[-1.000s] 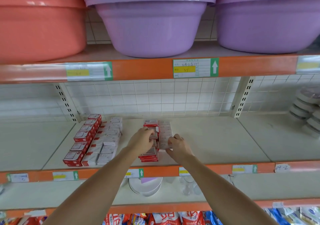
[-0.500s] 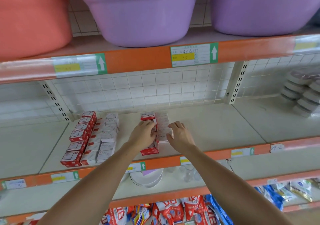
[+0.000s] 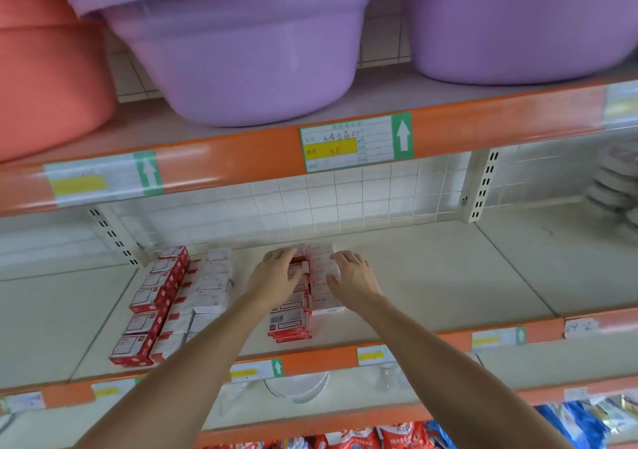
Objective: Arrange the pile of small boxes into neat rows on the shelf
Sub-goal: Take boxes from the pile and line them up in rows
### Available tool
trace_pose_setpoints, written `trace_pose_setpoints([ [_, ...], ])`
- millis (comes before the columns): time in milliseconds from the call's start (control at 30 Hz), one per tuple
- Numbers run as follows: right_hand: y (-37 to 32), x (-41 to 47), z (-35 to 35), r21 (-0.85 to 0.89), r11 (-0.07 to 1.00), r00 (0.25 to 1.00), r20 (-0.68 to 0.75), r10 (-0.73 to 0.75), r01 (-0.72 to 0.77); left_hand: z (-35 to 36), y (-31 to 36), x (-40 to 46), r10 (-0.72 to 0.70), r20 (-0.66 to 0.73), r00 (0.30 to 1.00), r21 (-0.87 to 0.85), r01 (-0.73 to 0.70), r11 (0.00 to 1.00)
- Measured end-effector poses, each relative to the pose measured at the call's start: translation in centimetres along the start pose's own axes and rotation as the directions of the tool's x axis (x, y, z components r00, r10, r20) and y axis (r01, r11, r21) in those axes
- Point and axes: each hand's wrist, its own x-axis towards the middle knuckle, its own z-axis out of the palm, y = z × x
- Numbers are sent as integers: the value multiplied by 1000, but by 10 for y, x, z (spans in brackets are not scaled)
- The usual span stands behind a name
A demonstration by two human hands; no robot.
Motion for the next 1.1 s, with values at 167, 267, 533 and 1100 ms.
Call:
trace_pose_setpoints([
  [167,10,25,-2,35,999,999,33,-15,14,-7,-14,10,-149,26,988,11,149,989],
  [267,13,34,2,56,998,997,67,-25,22,-9,-12,13,-201,25,979,-17,201,979],
  [533,7,52,8,80,996,995,80,-56,50,-7,-21,26,-238,61,969,-129,244,961],
  [1100,-15,77,13,54,997,991,117,-67,61,4,-44,51,-131,-13,991,-46,131,990],
])
